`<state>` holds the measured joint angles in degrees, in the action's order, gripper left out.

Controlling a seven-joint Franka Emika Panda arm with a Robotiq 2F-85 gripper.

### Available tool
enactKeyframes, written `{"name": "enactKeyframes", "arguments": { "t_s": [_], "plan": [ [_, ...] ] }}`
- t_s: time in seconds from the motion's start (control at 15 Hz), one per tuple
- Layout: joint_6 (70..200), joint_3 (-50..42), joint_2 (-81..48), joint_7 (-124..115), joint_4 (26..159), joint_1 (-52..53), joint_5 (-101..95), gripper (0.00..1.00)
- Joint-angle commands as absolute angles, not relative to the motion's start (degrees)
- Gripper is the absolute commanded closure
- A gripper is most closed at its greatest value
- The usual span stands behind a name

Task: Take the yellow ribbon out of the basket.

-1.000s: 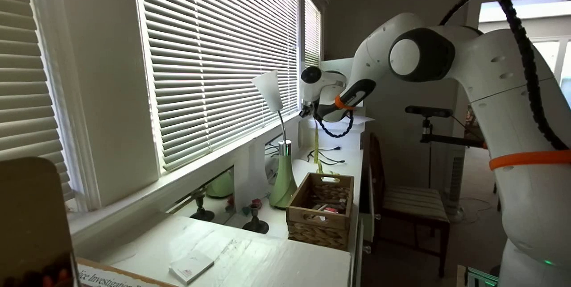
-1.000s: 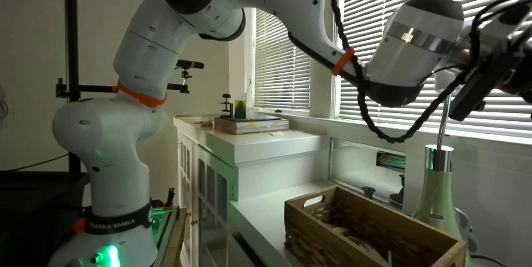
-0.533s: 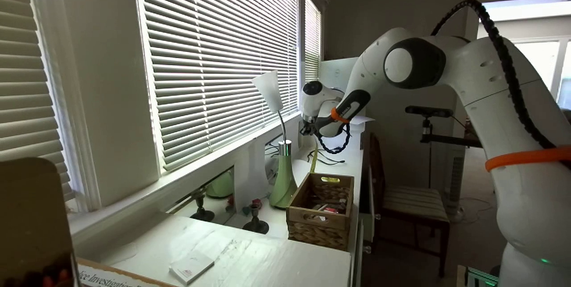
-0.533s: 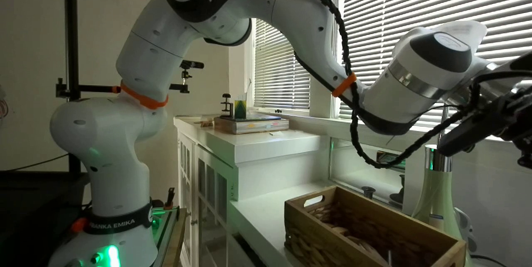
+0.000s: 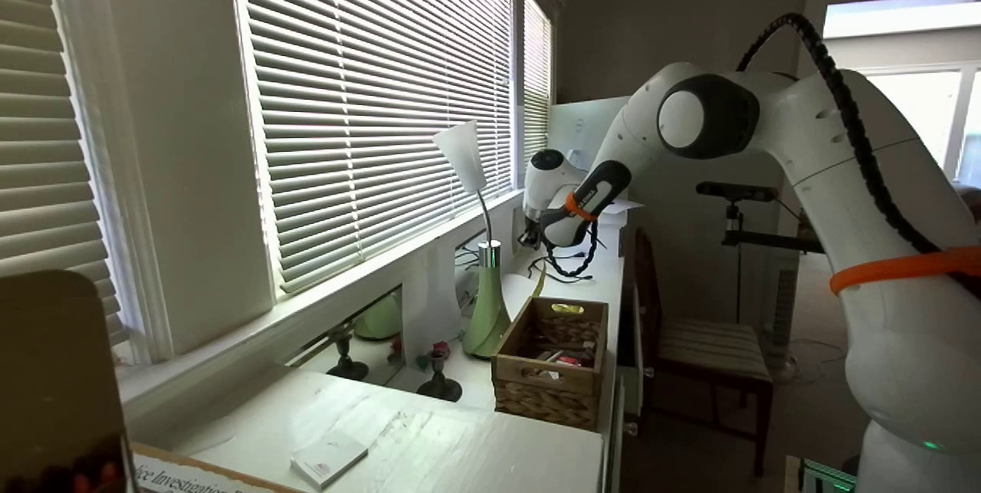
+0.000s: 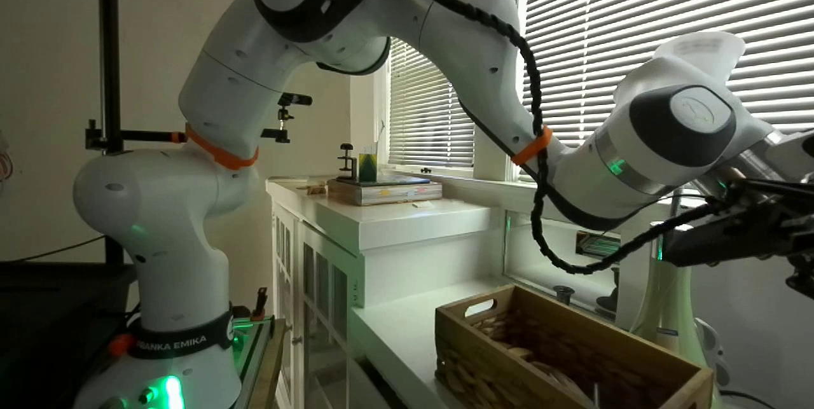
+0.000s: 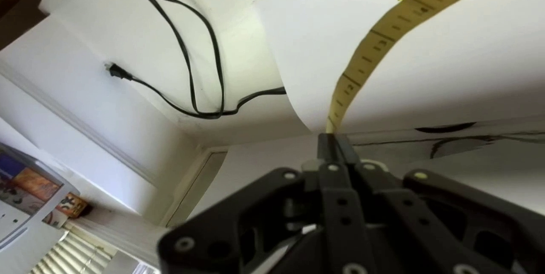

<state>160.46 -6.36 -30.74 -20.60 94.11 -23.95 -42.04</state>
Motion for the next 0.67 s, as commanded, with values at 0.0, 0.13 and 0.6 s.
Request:
{"name": "enactKeyframes", "arguments": {
  "t_s": [0.0, 0.13, 0.6],
  "plan": [
    [160.8, -8.4, -30.7, -10.7, 96.3, -22.5, -30.0, 1.00],
    [160.0, -9.4, -30.8, -6.2, 96.8, -21.8, -24.4, 1.00],
    [159.1, -14.0, -30.6, -1.4, 97.1, -18.9, -17.4, 0.66]
  ]
}}
